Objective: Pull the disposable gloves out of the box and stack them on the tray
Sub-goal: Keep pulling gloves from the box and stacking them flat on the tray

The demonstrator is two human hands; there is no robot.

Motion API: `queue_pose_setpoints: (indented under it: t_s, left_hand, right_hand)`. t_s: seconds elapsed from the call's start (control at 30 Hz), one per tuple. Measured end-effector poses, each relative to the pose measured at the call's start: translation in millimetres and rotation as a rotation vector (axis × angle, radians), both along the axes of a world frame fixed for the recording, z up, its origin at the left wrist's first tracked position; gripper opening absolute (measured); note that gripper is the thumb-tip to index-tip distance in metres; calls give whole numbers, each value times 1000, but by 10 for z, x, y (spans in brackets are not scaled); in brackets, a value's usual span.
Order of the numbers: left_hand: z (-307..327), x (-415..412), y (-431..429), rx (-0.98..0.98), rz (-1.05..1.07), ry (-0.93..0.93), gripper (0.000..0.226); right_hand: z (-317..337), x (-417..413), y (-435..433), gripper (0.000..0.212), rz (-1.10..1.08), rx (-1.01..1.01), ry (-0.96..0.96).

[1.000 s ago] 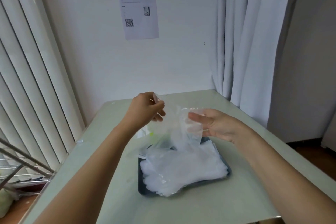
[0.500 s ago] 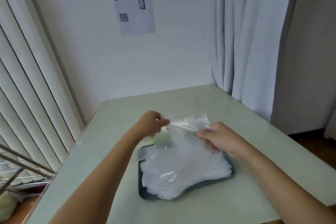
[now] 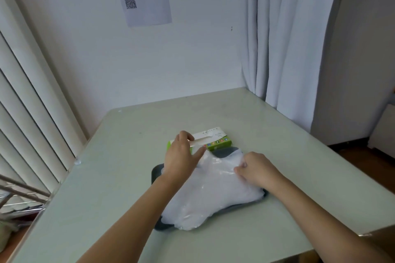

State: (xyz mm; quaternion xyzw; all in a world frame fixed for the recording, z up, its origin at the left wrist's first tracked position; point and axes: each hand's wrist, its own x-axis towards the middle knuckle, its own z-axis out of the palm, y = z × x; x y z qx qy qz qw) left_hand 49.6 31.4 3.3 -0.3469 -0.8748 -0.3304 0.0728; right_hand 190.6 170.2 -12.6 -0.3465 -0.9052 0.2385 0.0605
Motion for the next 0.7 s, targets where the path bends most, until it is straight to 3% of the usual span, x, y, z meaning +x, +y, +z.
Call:
queue_pose_setpoints:
  t_s: [0.13, 0.33, 0.53, 0.6, 0.7]
  left_hand:
    - [-90, 285, -66, -84, -258, 104, 16]
    - [-390, 337, -140, -596, -508, 128, 61]
    - [-532, 235, -181, -683, -564, 109, 63]
    - [-559, 227, -178, -681, -560, 124, 63]
    - [-574, 232, -173, -671, -560, 144, 63]
  right_hand:
    - [-29, -15, 15, 37, -10, 19, -4]
    - [3, -18, 27, 38, 33, -57, -31]
    - [378, 174, 58, 33, 193, -236, -529]
    - [495, 209, 10, 29, 127, -39, -462]
    - [512, 136, -124, 16, 13, 302, 1]
